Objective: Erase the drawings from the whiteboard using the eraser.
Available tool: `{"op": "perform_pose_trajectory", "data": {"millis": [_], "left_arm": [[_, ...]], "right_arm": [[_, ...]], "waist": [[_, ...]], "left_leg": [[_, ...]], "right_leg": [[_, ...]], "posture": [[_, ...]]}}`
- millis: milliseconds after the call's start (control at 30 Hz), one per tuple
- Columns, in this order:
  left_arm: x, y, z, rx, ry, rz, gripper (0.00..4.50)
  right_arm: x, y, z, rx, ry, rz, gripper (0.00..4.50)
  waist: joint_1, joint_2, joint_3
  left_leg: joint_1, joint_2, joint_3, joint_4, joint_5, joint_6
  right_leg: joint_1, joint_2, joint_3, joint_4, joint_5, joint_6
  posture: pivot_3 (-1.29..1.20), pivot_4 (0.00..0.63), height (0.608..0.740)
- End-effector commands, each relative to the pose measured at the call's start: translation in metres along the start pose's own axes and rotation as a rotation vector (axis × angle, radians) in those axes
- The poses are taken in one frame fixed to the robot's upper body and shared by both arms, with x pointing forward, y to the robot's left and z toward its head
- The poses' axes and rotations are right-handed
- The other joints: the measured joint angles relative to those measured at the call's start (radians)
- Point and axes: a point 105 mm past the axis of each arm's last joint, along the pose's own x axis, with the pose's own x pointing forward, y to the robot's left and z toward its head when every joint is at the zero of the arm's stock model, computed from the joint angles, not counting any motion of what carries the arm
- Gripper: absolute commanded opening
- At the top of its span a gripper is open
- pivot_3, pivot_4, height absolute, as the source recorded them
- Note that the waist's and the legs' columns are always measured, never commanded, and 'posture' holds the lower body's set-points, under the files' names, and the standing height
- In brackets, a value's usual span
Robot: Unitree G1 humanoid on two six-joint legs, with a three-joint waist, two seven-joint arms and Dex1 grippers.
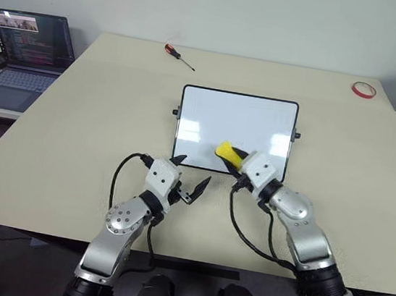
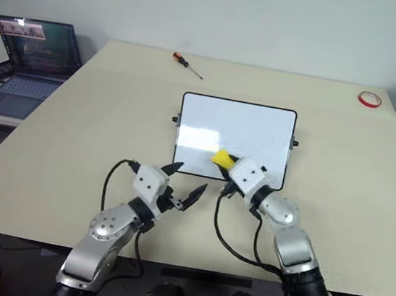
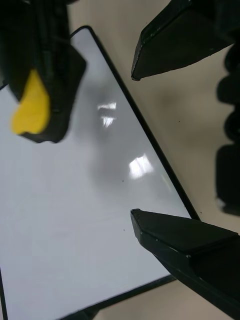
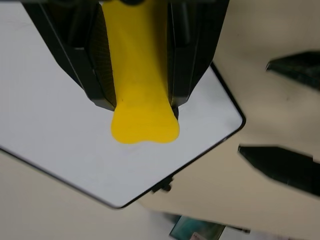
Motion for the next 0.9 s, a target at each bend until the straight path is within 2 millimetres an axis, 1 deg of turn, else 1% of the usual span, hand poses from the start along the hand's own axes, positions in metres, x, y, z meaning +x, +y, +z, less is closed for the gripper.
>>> {"op": "perform_pose_trajectory", "data": {"millis": [33, 67, 133, 233, 300, 433, 533, 667, 733, 900], "left_arm": [[0.011, 0.0, 0.029, 0.048, -0.115, -0.098, 4.5], [0.015, -0.003, 0.036, 0.043, -0.145, -0.158, 4.5], [0.018, -0.011, 0.044, 0.04, -0.184, -0.254, 4.5], [0.024, -0.026, 0.053, 0.065, -0.222, -0.431, 4.5], [0.025, -0.032, 0.053, 0.084, -0.231, -0.512, 4.5], [0.028, -0.048, 0.049, 0.103, -0.234, -0.692, 4.5], [0.036, -0.056, 0.048, 0.112, -0.239, -0.769, 4.5], [0.044, -0.064, 0.041, 0.129, -0.212, -0.852, 4.5], [0.05, -0.064, 0.036, 0.155, -0.193, -0.864, 4.5], [0.053, -0.062, 0.034, 0.176, -0.183, -0.875, 4.5]], "right_arm": [[-0.031, -0.039, 0.006, -0.017, 0.066, -0.186, 1.1], [-0.044, -0.049, 0.001, -0.014, 0.126, -0.247, 1.1], [-0.06, -0.06, -0.007, -0.004, 0.207, -0.32, 1.1], [-0.09, -0.076, -0.02, 0.011, 0.342, -0.44, 1.1], [-0.103, -0.081, -0.027, 0.026, 0.405, -0.488, 1.1], [-0.132, -0.085, -0.048, 0.154, 0.54, -0.616, 1.1], [-0.142, -0.083, -0.06, 0.252, 0.6, -0.67, 1.1], [-0.149, -0.084, -0.069, 0.314, 0.645, -0.699, 1.1], [-0.15, -0.085, -0.074, 0.361, 0.654, -0.718, 1.1], [-0.148, -0.087, -0.079, 0.405, 0.664, -0.729, 1.1]], "waist": [[0.005, 0.0, 0.0], [0.01, 0.0, 0.0], [0.012, 0.0, 0.0], [0.009, 0.0, 0.0], [0.002, 0.0, 0.0], [-0.006, 0.0, 0.0], [-0.005, 0.0, 0.0], [-0.006, 0.001, 0.0], [-0.008, 0.001, 0.0], [-0.008, 0.001, 0.0]], "left_leg": [[0.0, 0.0, 0.0, 0.0, 0.0, 0.0], [-0.001, -0.001, -0.001, 0.0, 0.0, 0.0], [-0.001, 0.0, 0.0, 0.0, 0.0, 0.0], [0.0, 0.0, 0.002, 0.0, 0.0, 0.0], [0.0, 0.0, 0.002, -0.001, 0.0, 0.0], [0.0, 0.0, 0.003, -0.001, 0.0, 0.0], [0.0, 0.0, 0.003, -0.001, 0.0, 0.0], [-0.001, -0.001, 0.003, -0.001, 0.0, 0.0], [0.0, 0.0, 0.003, -0.001, 0.0, 0.0], [-0.001, 0.0, 0.003, -0.001, 0.0, 0.0]], "right_leg": [[0.0, 0.0, 0.0, 0.0, 0.0, 0.0], [0.0, 0.0, -0.001, 0.0, 0.0, 0.0], [0.0, 0.0, -0.001, 0.0, 0.0, 0.0], [-0.001, 0.0, 0.0, 0.0, 0.0, 0.0], [-0.001, 0.001, 0.0, 0.0, 0.0, 0.0], [-0.001, 0.001, 0.001, 0.0, 0.0, 0.0], [-0.001, 0.001, 0.001, 0.0, 0.0, 0.0], [-0.001, 0.001, 0.001, 0.0, 0.0, 0.0], [-0.002, 0.002, 0.001, 0.0, 0.0, 0.0], [-0.002, 0.002, 0.002, 0.0, 0.0, 0.0]], "posture": [[0.0, 0.15, 0.74], [0.0, 0.15, 0.74], [0.0, 0.15, 0.74], [0.0, 0.15, 0.74], [0.0, 0.15, 0.74], [0.0, 0.15, 0.74], [0.0, 0.15, 0.74], [0.0, 0.15, 0.74], [0.0, 0.15, 0.74], [0.0, 0.15, 0.74]]}}
